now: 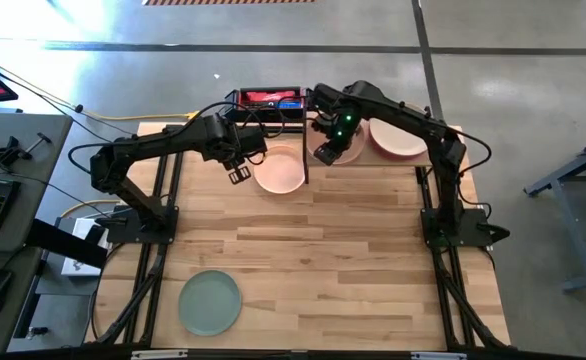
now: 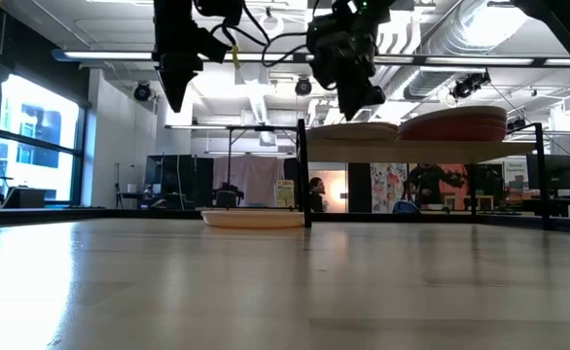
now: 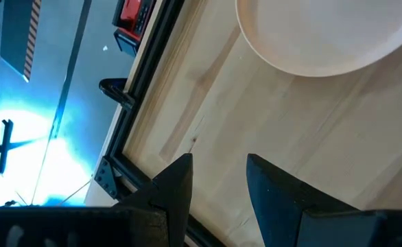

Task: Place and stack plates onto a shelf
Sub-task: Stack the light brown plate on top of the brown plate

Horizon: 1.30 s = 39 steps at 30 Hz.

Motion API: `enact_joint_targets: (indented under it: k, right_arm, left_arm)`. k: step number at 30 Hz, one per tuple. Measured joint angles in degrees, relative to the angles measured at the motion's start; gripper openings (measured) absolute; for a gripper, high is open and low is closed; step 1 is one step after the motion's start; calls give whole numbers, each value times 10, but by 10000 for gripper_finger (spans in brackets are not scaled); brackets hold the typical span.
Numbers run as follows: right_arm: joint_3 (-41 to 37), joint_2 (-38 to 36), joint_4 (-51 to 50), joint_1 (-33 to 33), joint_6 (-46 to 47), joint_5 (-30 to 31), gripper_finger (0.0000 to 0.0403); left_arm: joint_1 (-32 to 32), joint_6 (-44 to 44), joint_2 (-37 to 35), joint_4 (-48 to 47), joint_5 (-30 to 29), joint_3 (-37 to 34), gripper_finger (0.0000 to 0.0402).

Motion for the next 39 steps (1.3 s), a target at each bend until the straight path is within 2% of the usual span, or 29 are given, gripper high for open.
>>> enact_joint_targets:
  k: [6,8,12,22,32,39]
  right_arm:
    - [13,0,-3,18,20,-37,78]
    - [13,0,-19,26,27,-37,78]
    - [13,0,-50,44,26,-36,78]
    - [13,-28,-65,78,42,-36,78]
    - [13,-116,-65,81,56,-29,78]
    - [13,-162,-65,80,70,33,78]
  left_arm:
    - [0,0,0,2,1,0,129]
    - [0,7,0,7,19,0,129]
    - [6,53,0,39,81,0,129]
    - [8,164,3,78,112,-1,129]
    - [21,279,1,224,165,-136,129]
    - [21,367,1,321,178,-198,129]
